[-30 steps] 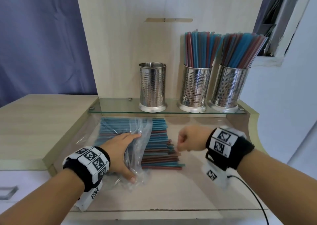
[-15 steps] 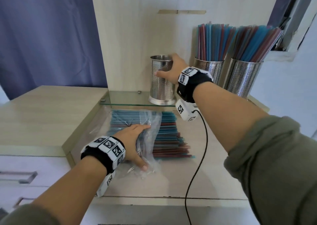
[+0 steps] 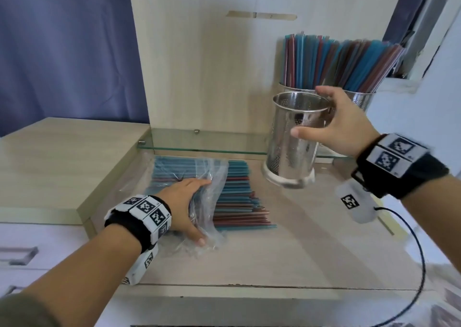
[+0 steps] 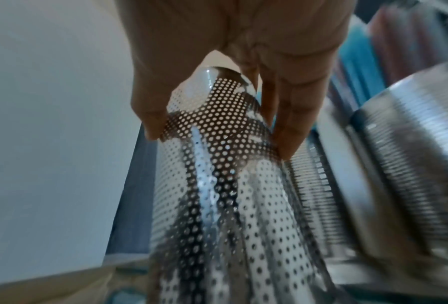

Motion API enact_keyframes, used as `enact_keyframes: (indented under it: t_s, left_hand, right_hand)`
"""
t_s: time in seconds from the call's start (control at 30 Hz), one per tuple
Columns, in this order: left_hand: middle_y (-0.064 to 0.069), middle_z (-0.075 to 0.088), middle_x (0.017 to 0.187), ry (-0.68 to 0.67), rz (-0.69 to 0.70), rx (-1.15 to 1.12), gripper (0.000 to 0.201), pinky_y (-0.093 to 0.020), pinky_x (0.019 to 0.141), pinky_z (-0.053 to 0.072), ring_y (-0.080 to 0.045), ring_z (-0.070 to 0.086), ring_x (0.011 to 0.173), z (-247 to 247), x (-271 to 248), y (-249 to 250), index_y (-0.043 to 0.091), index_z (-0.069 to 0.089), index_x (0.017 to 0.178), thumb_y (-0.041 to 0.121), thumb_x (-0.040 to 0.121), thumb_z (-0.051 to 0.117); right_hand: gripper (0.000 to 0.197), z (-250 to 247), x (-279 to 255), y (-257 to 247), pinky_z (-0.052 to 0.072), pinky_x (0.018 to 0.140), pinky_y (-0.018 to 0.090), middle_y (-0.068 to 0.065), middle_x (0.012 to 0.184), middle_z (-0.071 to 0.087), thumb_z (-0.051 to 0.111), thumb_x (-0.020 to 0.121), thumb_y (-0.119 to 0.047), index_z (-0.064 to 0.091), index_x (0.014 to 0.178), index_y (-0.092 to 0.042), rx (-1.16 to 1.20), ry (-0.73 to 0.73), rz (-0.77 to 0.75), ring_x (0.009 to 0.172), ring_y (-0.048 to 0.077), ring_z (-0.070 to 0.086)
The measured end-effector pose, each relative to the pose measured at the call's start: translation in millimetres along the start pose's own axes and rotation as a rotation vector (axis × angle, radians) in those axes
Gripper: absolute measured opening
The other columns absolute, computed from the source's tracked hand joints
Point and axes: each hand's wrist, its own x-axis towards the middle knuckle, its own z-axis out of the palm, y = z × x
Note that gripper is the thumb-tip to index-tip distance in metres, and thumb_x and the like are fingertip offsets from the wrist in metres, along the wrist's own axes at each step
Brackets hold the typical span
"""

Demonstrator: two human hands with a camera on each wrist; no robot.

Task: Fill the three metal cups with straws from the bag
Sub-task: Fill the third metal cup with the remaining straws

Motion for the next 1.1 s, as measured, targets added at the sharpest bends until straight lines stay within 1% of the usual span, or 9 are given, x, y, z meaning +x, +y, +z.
enact_keyframes:
  t_s: [0.17, 0.27, 0.33, 0.43, 0.57, 0.67, 0.73, 0.87, 1.1]
  left_hand:
    - [0.008, 0.017, 0.157, 0.005, 0.001, 0.02, 0.141, -0.027, 0.115, 0.021, -0.013, 0.024, 0.142, -1.3, -1.2, 4.4, 0.034, 0.007, 0.152, 0.065, 0.039, 0.087]
    - [0.006, 0.016, 0.158, 0.001, -0.004, 0.036, 0.141, -0.026, 0.114, 0.019, -0.014, 0.023, 0.143, -2.6, -2.0, 7.0, 0.033, 0.006, 0.152, 0.063, 0.041, 0.088]
    - [0.004, 0.007, 0.16, -0.004, -0.028, 0.056, 0.144, -0.03, 0.116, 0.017, -0.016, 0.014, 0.145, -3.9, -2.6, 8.2, 0.035, 0.002, 0.151, 0.066, 0.039, 0.087]
    - [0.001, -0.01, 0.16, 0.006, -0.053, 0.128, 0.141, -0.044, 0.12, 0.012, -0.024, -0.003, 0.148, -10.9, -5.3, 19.0, 0.042, -0.005, 0.149, 0.073, 0.04, 0.078]
    - [0.001, 0.005, 0.16, 0.107, 0.079, -0.005, 0.105, -0.044, 0.117, 0.012, -0.019, 0.002, 0.147, -30.5, -12.7, 56.8, 0.054, 0.018, 0.142, 0.088, 0.047, 0.05]
    - [0.002, 0.011, 0.159, 0.108, 0.085, 0.173, 0.103, -0.047, 0.119, 0.008, -0.021, 0.0, 0.147, -29.5, -4.4, 87.5, 0.047, 0.034, 0.14, 0.097, 0.05, 0.035]
    - [-0.001, 0.003, 0.161, 0.049, 0.028, 0.384, 0.096, -0.051, 0.119, 0.0, -0.028, -0.01, 0.147, -20.8, 3.1, 102.7, 0.04, 0.035, 0.143, 0.09, 0.062, 0.044]
    - [-0.011, -0.009, 0.16, -0.023, -0.106, 0.71, 0.102, -0.058, 0.117, -0.005, -0.037, -0.018, 0.145, -5.2, 12.3, 116.3, 0.02, 0.039, 0.144, 0.081, 0.064, 0.059]
    - [-0.008, 0.005, 0.161, -0.006, -0.088, 0.746, 0.061, -0.056, 0.117, -0.003, -0.038, -0.012, 0.145, 4.5, 19.6, 121.6, 0.021, 0.059, 0.128, 0.059, 0.08, 0.057]
  right_hand:
    - [0.119, -40.6, -40.1, 42.7, 0.043, 0.095, 0.032, -0.004, 0.134, 0.052, 0.076, 0.045, -0.062, 0.033, 0.148, -0.023, -0.192, -0.121, 0.071, 0.107, 0.014, 0.051]
    - [0.116, -37.4, -58.4, 65.4, 0.043, 0.093, 0.029, -0.006, 0.128, 0.053, 0.082, 0.046, -0.054, 0.035, 0.148, -0.022, -0.121, -0.115, 0.1, 0.104, 0.015, 0.055]
    - [0.115, -28.1, -68.2, 75.6, 0.042, 0.092, 0.025, -0.006, 0.124, 0.054, 0.084, 0.047, -0.049, 0.037, 0.147, -0.019, -0.058, -0.096, 0.1, 0.104, 0.014, 0.055]
    - [0.121, -14.9, -76.3, 88.7, 0.043, 0.099, 0.027, -0.007, 0.127, 0.053, 0.082, 0.043, -0.054, 0.035, 0.148, -0.016, 0.026, -0.073, 0.112, 0.111, 0.012, 0.053]
    - [0.115, -3.5, -78.3, 97.9, 0.039, 0.094, 0.02, -0.008, 0.129, 0.051, 0.088, 0.051, -0.041, 0.033, 0.148, -0.015, 0.111, -0.05, 0.135, 0.111, 0.009, 0.052]
    - [0.113, 2.7, -75.6, 104.8, 0.04, 0.096, 0.022, -0.005, 0.131, 0.053, 0.089, 0.052, -0.042, 0.034, 0.147, -0.015, 0.149, -0.036, 0.126, 0.112, 0.012, 0.054]
    - [0.109, 7.6, -73.0, 109.8, 0.043, 0.102, 0.028, -0.005, 0.129, 0.052, 0.091, 0.056, -0.037, 0.032, 0.146, -0.017, 0.172, -0.032, 0.125, 0.114, 0.013, 0.054]
    - [0.106, 19.9, -69.1, 120.0, 0.041, 0.109, 0.039, -0.026, 0.114, 0.047, 0.091, 0.06, -0.029, 0.026, 0.144, -0.021, 0.255, -0.002, 0.148, 0.113, 0.008, 0.054]
    - [0.106, 26.5, -69.1, 130.5, 0.04, 0.11, 0.039, -0.026, 0.118, 0.048, 0.091, 0.06, -0.026, 0.025, 0.144, -0.023, 0.345, 0.012, 0.119, 0.118, 0.011, 0.054]
